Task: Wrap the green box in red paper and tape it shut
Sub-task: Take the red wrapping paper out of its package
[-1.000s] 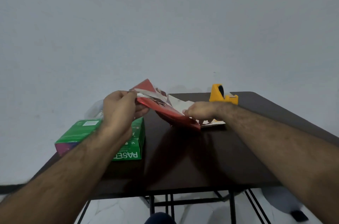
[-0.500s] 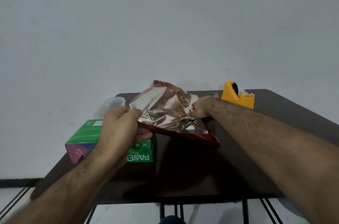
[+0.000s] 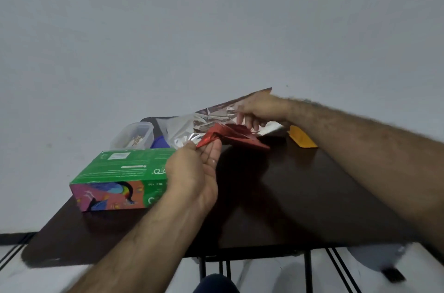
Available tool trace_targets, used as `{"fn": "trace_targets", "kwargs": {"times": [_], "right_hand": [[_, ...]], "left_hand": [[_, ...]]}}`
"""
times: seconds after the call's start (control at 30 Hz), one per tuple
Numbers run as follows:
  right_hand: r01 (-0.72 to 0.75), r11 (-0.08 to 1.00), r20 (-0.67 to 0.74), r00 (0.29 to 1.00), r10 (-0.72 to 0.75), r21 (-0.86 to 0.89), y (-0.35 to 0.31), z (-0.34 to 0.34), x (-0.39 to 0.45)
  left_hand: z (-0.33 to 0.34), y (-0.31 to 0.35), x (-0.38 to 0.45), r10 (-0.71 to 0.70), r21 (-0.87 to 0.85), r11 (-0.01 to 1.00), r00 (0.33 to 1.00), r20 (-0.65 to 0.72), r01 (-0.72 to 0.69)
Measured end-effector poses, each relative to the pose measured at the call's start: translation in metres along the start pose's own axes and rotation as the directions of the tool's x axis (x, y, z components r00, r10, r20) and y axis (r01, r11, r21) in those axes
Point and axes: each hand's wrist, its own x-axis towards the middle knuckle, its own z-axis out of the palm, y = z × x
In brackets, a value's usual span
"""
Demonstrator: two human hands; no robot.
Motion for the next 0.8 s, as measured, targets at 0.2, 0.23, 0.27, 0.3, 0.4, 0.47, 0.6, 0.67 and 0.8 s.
{"fn": "trace_targets", "kwargs": {"times": [0.2,0.23,0.27,0.3,0.4,0.47,0.6,0.67,0.8], "right_hand": [[0.057,0.988,0.437,0.9,0.01,-0.141,0.023,-0.008,-0.029],[0.093,0.977,0.423,0.906,-0.003,-0.193,0.029,-0.008,-0.03],[0.136,0.959,0.39,0.92,-0.029,-0.25,0.031,-0.009,-0.034],[0.181,0.931,0.342,0.937,-0.067,-0.316,0.034,-0.01,-0.035],[0.216,0.879,0.21,0.968,-0.136,-0.424,0.039,-0.022,-0.044],[0.214,0.85,0.148,0.976,-0.161,-0.481,0.038,-0.034,-0.054],[0.231,0.804,0.103,0.972,-0.209,-0.548,0.045,-0.046,-0.073],[0.218,0.807,0.097,0.975,-0.197,-0.549,0.05,-0.043,-0.081],[0.204,0.811,0.094,0.979,-0.182,-0.549,0.055,-0.035,-0.095]], "left_hand": [[0.001,-0.033,-0.009,-0.024,-0.114,0.993,0.999,-0.034,0.02],[0.002,-0.036,-0.011,-0.035,-0.096,0.995,0.999,-0.034,0.031],[0.003,-0.038,-0.013,-0.04,-0.068,0.997,0.999,-0.032,0.038],[0.004,-0.039,-0.015,-0.051,-0.026,0.998,0.999,-0.016,0.051],[0.002,-0.033,-0.032,-0.155,0.204,0.969,0.986,0.059,0.141],[-0.001,-0.022,-0.051,-0.282,0.415,0.884,0.953,0.106,0.216],[0.008,0.005,-0.075,-0.291,0.738,0.675,0.916,0.275,-0.008],[0.026,0.017,-0.066,-0.142,0.754,0.615,0.908,0.394,-0.231],[0.06,0.019,-0.013,-0.095,0.792,0.442,0.857,0.507,-0.42]]}}
